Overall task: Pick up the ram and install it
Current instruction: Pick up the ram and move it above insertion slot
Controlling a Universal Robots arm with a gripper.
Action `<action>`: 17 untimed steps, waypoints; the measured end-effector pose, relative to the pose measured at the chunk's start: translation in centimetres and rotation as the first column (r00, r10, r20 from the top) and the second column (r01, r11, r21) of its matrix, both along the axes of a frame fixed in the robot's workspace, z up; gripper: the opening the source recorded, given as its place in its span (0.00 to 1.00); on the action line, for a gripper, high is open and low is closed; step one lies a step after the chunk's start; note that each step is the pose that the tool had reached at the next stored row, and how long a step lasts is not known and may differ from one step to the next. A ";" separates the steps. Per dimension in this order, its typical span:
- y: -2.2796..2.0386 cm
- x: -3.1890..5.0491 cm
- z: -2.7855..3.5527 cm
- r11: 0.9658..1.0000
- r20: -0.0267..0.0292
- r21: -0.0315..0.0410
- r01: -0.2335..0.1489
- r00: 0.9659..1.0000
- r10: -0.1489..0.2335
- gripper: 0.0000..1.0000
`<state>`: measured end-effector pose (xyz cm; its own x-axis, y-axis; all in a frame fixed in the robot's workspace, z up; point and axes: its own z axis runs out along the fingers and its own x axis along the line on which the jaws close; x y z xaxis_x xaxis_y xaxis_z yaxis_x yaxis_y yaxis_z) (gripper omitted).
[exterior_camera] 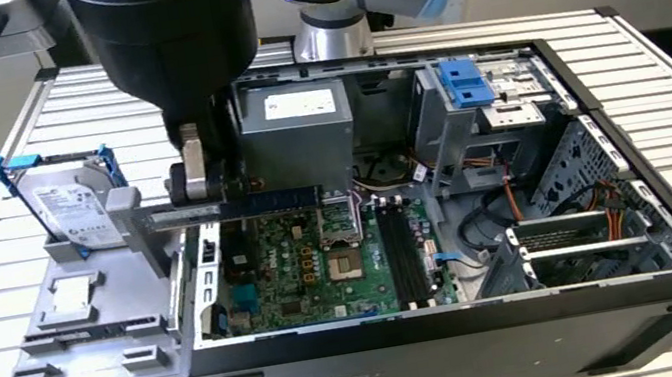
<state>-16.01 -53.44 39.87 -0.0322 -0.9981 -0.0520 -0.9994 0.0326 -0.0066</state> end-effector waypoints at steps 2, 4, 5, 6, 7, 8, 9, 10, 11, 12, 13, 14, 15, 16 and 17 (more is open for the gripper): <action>0.08 0.51 0.00 1.000 0.000 0.000 0.000 1.000 0.000 0.00; 0.15 1.06 0.00 1.000 0.000 0.000 0.000 1.000 0.000 0.00; 0.19 1.35 0.00 1.000 0.000 0.000 -0.001 1.000 0.001 0.00; 0.22 1.64 0.01 1.000 0.000 0.000 -0.001 1.000 0.001 0.00; 0.25 1.92 0.00 1.000 0.000 0.000 -0.001 1.000 0.001 0.00; 0.28 2.21 0.00 1.000 0.000 0.000 -0.001 1.000 0.001 0.00; 0.31 2.51 0.00 1.000 0.000 0.000 -0.001 1.000 0.001 0.00; 0.33 2.77 0.00 1.000 0.000 0.000 -0.001 1.000 0.001 0.00; 0.37 3.05 0.00 1.000 0.000 0.000 -0.002 1.000 0.002 0.00; 0.40 3.33 0.00 1.000 0.000 0.000 -0.002 1.000 0.002 0.00; 0.42 3.62 0.00 1.000 0.000 0.000 -0.002 1.000 0.002 0.00; 0.45 3.90 0.00 1.000 0.000 0.000 -0.002 1.000 0.002 0.00; 0.48 4.19 0.00 1.000 0.000 0.000 -0.002 1.000 0.002 0.00; 0.51 4.45 0.00 1.000 0.000 0.000 -0.003 1.000 0.003 0.00; 0.53 4.74 0.00 1.000 0.000 0.000 -0.003 1.000 0.003 0.00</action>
